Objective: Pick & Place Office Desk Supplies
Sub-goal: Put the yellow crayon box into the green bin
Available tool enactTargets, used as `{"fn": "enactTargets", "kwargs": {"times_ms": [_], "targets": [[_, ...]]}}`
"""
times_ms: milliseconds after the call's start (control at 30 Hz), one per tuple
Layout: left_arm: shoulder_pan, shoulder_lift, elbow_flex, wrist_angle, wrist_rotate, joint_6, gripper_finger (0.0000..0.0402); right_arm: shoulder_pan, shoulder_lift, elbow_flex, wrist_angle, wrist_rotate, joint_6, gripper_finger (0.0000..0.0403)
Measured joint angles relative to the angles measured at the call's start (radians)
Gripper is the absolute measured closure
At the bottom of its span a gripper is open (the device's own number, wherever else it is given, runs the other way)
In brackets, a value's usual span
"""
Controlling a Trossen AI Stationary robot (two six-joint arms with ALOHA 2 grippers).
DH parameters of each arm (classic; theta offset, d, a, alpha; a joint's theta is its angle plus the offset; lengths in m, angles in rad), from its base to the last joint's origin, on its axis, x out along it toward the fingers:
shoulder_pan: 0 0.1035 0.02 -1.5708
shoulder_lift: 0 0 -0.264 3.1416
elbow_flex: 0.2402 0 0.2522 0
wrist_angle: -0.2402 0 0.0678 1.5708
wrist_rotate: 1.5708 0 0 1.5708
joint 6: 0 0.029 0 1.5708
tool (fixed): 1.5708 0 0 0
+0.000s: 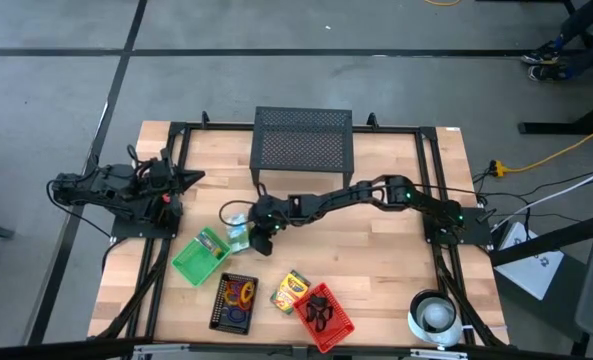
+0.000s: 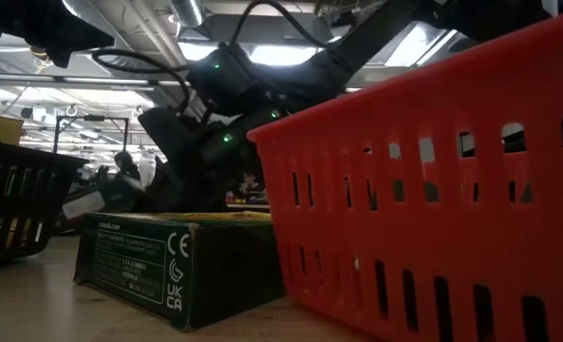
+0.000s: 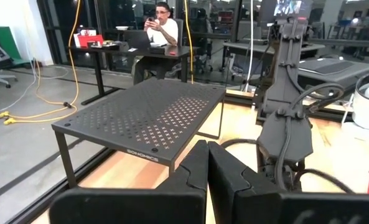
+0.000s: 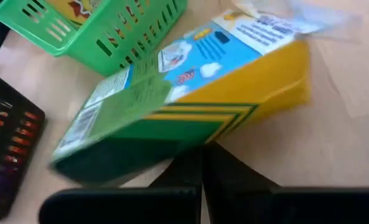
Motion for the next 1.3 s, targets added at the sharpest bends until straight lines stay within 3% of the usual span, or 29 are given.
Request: {"fn": "enactTargets", "kwargs": {"times_ms": [100, 633, 800, 933, 1100, 1200, 1300], "targets": [[0.0, 0.0, -0.001, 0.001, 0.02, 0.007, 0.0399, 0.002, -0.003, -0.044, 0.077, 0.017, 0.004, 0.0403], [0.0, 0.0, -0.001, 0.003, 0.027, 0.01, 0.04, 0.006, -0.02, -0.038, 0.053, -0.037, 0.006, 0.0403], [0.0, 0.011, -0.002, 0.012, 0.14, -0.029, 0.0399, 0.006, -0.02, -0.038, 0.054, -0.023, 0.003, 0.0403], [0.0, 0.079, -0.002, -0.008, 0.238, -0.097, 0.0398, -0.008, -0.028, -0.042, 0.077, -0.05, 0.011, 0.0403], [0.0, 0.216, -0.001, -0.028, 0.225, -0.145, 0.0398, -0.016, -0.037, -0.044, 0.089, -0.086, 0.017, 0.0403], [0.013, 0.321, 0.026, -0.095, 0.193, -0.254, 0.0398, -0.016, -0.037, -0.044, 0.089, -0.089, 0.012, 0.0403], [0.038, 0.413, 0.044, -0.142, 0.268, -0.343, 0.0398, -0.015, -0.037, -0.044, 0.09, -0.094, 0.012, 0.0403]]}}
